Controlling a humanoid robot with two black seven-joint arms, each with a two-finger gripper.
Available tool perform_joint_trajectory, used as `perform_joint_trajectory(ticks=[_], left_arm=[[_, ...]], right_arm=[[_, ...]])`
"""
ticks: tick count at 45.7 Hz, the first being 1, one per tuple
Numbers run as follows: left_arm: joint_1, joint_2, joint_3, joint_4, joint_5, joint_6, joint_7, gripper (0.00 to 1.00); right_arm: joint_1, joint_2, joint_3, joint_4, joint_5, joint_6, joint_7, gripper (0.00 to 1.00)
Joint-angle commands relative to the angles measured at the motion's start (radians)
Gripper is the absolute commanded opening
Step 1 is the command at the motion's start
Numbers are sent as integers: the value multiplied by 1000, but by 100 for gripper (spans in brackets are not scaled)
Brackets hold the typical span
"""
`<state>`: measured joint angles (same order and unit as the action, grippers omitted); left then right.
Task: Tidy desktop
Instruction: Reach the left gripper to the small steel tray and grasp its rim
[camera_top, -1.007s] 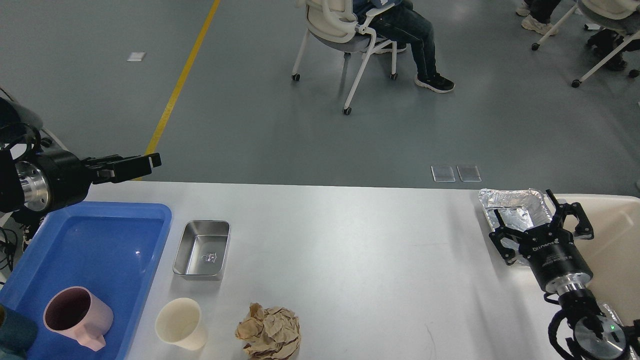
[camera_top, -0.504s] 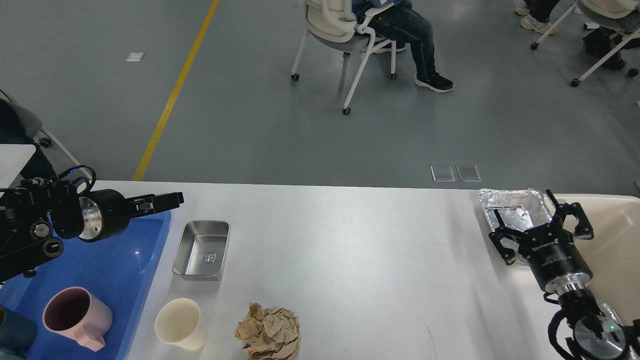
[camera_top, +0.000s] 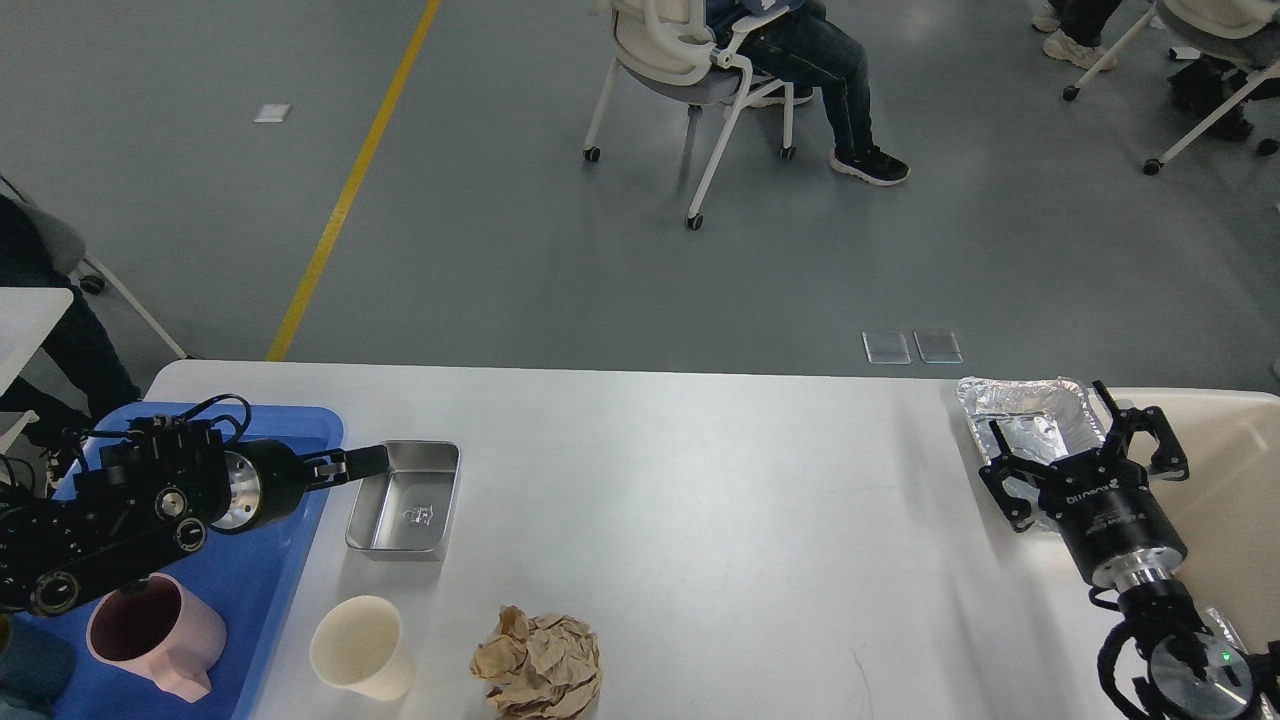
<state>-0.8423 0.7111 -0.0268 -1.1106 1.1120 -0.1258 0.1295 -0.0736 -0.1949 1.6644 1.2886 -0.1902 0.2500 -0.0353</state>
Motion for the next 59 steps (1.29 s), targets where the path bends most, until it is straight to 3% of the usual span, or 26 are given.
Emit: perform_joint_trajectory(ticks=[1,13,33,47,59], left_arm=[[5,-2,15,44,2,3,-7,90],[5,-94,53,169,5,5,-11,86],[6,-147,96,206,3,3,-2,71],[2,-176,114,212,2,-2,16,25],[0,-177,117,212,0,-2,16,8]], right_arm=[[0,0,0,-2,0,0,0,100],[-5,0,0,-2,0,2,0,100],[-5,-8,9,-3,0,3,0,100],[-5,-14,12,-3,0,3,0,100],[-5,-14,12,-3,0,3,0,100]])
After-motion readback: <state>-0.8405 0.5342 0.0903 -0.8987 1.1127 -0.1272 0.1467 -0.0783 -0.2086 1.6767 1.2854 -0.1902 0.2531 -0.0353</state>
